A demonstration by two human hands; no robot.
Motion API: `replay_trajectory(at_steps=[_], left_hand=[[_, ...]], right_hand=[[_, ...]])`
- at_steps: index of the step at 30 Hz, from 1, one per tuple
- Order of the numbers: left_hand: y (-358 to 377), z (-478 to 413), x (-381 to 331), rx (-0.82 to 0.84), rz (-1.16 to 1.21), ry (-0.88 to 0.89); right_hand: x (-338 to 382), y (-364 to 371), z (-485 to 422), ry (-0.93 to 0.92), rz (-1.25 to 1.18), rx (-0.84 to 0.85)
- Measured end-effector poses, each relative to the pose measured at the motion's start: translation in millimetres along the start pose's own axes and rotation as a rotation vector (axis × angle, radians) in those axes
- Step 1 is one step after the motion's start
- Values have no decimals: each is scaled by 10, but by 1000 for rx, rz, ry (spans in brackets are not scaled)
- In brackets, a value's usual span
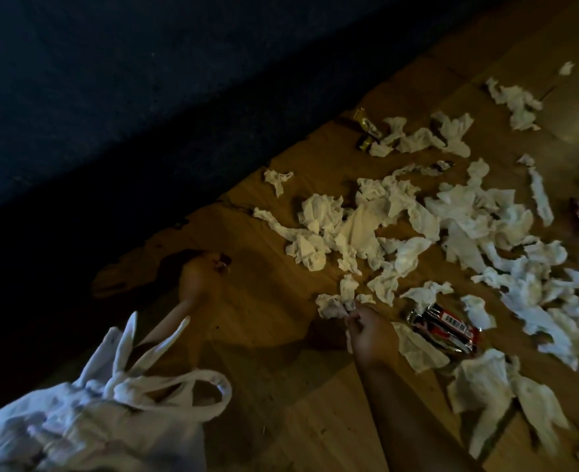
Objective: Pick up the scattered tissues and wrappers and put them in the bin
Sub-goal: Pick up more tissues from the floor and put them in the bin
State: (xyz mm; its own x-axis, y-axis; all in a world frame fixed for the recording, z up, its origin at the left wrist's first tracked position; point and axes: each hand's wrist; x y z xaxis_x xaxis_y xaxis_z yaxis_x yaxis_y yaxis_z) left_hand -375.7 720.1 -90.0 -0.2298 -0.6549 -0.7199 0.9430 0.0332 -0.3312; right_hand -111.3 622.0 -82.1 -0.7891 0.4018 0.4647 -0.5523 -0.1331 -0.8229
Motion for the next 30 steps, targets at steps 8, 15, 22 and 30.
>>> replay_trajectory(at_steps=[8, 15, 22, 30], left_hand=[[519, 1390, -314, 70, -15, 42], [786, 1956, -181, 125, -149, 62], [844, 2281, 7, 111, -134, 46], [623, 2836, -167, 95, -45, 75]], right_hand=[[22, -469, 14, -43, -220, 32], [-764, -1102, -53, 275, -490, -74], [-1054, -1168, -133, 203, -74, 69], [-729, -1085, 298, 246, -404, 137]])
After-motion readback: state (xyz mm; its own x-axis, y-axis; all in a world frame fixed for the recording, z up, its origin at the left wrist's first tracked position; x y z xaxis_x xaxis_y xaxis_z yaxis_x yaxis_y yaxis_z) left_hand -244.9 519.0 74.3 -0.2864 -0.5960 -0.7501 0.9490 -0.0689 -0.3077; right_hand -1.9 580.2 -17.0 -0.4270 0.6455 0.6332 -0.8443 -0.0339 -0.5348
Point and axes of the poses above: each hand's wrist, its own z-axis away from the middle knuckle, its own y-axis out of the palm, x = y × z, and after that the axes turned 5 degrees about x, right-handed
